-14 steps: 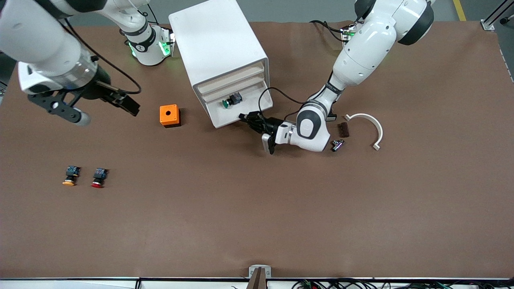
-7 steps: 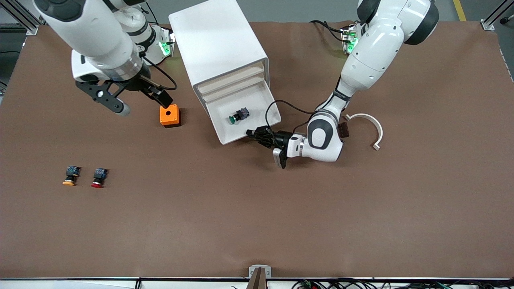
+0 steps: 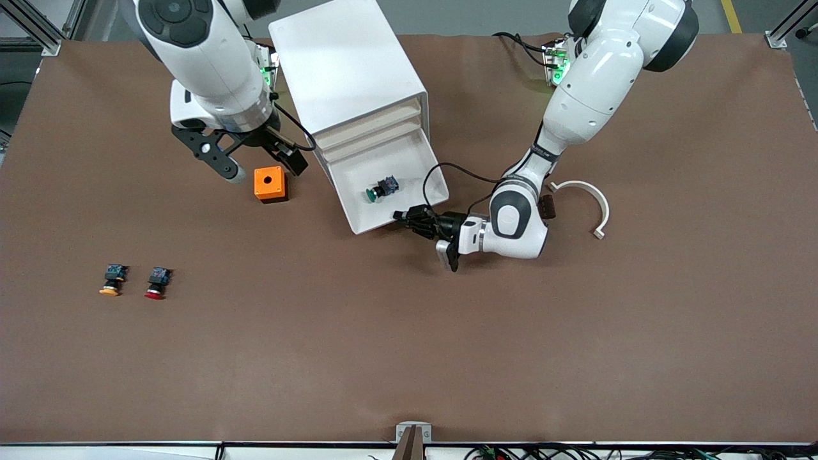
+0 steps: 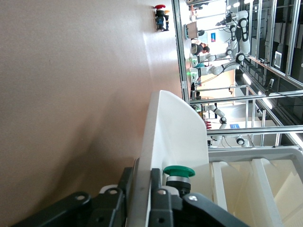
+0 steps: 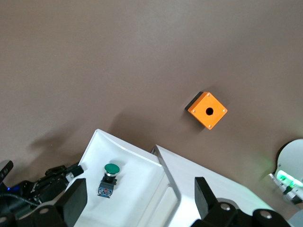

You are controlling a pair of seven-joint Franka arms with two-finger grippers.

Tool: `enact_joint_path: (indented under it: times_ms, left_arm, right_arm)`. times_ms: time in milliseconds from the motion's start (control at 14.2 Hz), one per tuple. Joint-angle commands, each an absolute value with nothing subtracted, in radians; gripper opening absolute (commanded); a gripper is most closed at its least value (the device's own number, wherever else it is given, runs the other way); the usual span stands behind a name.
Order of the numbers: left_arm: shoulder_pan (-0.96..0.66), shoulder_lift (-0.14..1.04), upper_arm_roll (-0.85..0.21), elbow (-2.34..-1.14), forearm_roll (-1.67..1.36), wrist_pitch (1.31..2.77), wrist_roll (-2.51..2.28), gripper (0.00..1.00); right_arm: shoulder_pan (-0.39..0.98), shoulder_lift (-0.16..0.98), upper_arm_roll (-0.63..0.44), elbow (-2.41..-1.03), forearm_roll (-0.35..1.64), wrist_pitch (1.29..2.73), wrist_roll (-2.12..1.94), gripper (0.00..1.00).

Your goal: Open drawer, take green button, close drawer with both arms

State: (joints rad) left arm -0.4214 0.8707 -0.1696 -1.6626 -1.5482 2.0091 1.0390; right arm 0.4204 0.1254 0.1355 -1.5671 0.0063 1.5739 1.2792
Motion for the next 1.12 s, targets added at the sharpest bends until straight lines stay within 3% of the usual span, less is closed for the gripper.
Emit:
enact_joint_path:
  times_ms: [0, 422, 773, 1055]
  left_arm:
    - [-0.426, 0.888, -0.149, -1.629, -1.549, 2.04, 0.965, 1.0]
    - [-0.361, 0.858, -0.137, -1.533, -1.206, 2.031, 0.656, 1.0]
    - [-0.319, 0.805, -0.137, -1.422, -0.85, 2.0, 0.39, 1.0]
    - [-0.318, 0.776, -0.137, -1.41, -0.68, 1.997, 0.275, 1.0]
  right_arm:
    - [0.449, 0.112, 0.13, -1.629, 0.014, 1.62, 1.377, 1.0]
    - [0.495, 0.12, 0.13, -1.739, 0.077, 1.822, 1.56, 1.0]
    - [0.541, 0.211, 0.13, -1.743, 0.091, 1.928, 1.678, 1.0]
    - [0.586, 0.291, 0.129, -1.743, 0.091, 1.986, 1.744, 1.0]
